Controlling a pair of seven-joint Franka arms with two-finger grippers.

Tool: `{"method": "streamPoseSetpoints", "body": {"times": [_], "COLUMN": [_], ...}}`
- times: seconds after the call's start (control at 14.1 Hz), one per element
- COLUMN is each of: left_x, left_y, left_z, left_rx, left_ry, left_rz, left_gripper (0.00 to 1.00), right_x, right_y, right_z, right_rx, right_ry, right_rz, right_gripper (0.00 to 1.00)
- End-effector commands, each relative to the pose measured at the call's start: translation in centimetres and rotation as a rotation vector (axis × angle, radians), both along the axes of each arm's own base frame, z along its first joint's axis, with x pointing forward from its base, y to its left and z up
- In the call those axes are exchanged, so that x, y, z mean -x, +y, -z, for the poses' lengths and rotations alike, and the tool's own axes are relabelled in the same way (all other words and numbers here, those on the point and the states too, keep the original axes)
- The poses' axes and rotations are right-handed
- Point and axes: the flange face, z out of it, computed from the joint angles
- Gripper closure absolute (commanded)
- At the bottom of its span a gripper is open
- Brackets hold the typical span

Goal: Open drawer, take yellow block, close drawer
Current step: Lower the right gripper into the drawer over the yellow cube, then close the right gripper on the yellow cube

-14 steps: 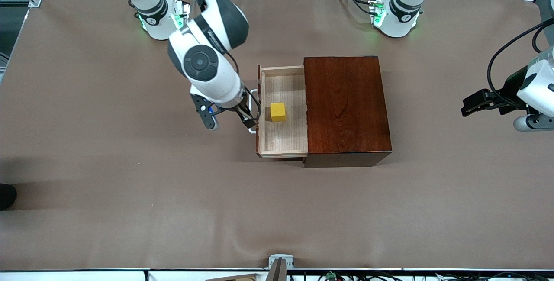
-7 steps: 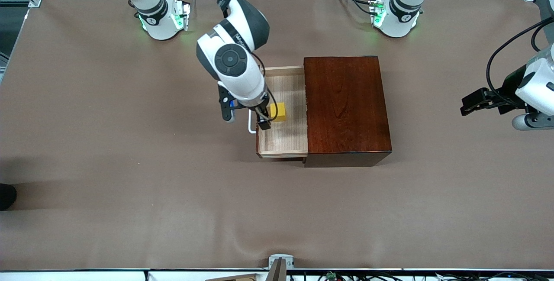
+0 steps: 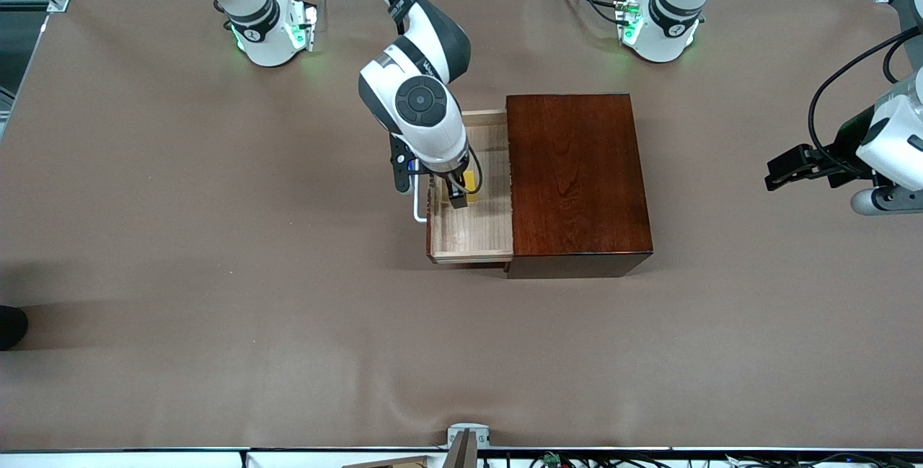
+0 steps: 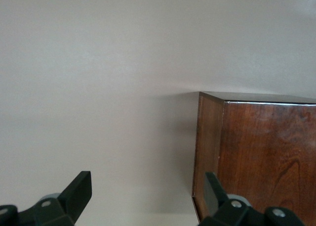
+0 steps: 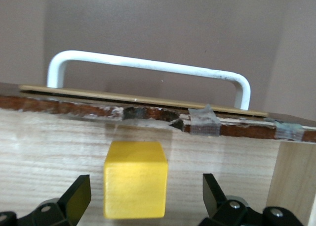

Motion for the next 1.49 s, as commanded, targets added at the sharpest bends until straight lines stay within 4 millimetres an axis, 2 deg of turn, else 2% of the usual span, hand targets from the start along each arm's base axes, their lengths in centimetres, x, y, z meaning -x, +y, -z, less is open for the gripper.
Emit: {"method": "streamPoseSetpoints", "body": {"times": [0.0,0.57,0.85,0.92,0.99,1.06,1.14,1.28,1.42], "left_x": [0.8,0.7,0.9,0.9,0.9,0.9,0.9,1.0,1.4], "left_y": [-0.8,-0.7,-0.7,-0.7,-0.6,-0.7,-0.8,-0.8,-0.8], "left_z": [-0.4,-0.1,-0.6,-0.7,-0.7,-0.7,-0.7,-0.7,-0.7], "left_rx": [-0.008,-0.009,-0.008,-0.008,-0.008,-0.008,-0.008,-0.009,-0.010], "left_ry": [0.010,0.016,0.008,0.007,0.007,0.007,0.007,0.016,0.034], "left_rz": [0.003,0.001,0.001,0.003,0.001,0.003,0.003,0.003,0.005], "left_gripper": [0.00,0.00,0.00,0.00,0.00,0.00,0.00,0.00,0.00], "right_x": [0.3,-0.2,0.2,0.3,0.3,0.2,0.2,-0.1,-1.3], "right_y": [0.5,0.8,0.9,1.1,1.1,1.0,1.1,0.7,-0.1], "right_z": [0.6,1.6,2.7,2.6,2.6,2.6,2.6,2.1,0.0], "right_rx": [0.006,-0.007,0.015,0.023,0.034,0.037,0.035,0.031,0.010], "right_ry": [0.000,-0.033,-0.032,-0.042,-0.055,-0.060,-0.063,-0.066,-0.089], "right_rz": [0.012,0.035,0.020,0.006,-0.015,-0.029,-0.046,-0.057,-0.069], "right_gripper": [0.00,0.00,0.00,0.22,0.54,0.80,1.00,1.00,1.00]}}
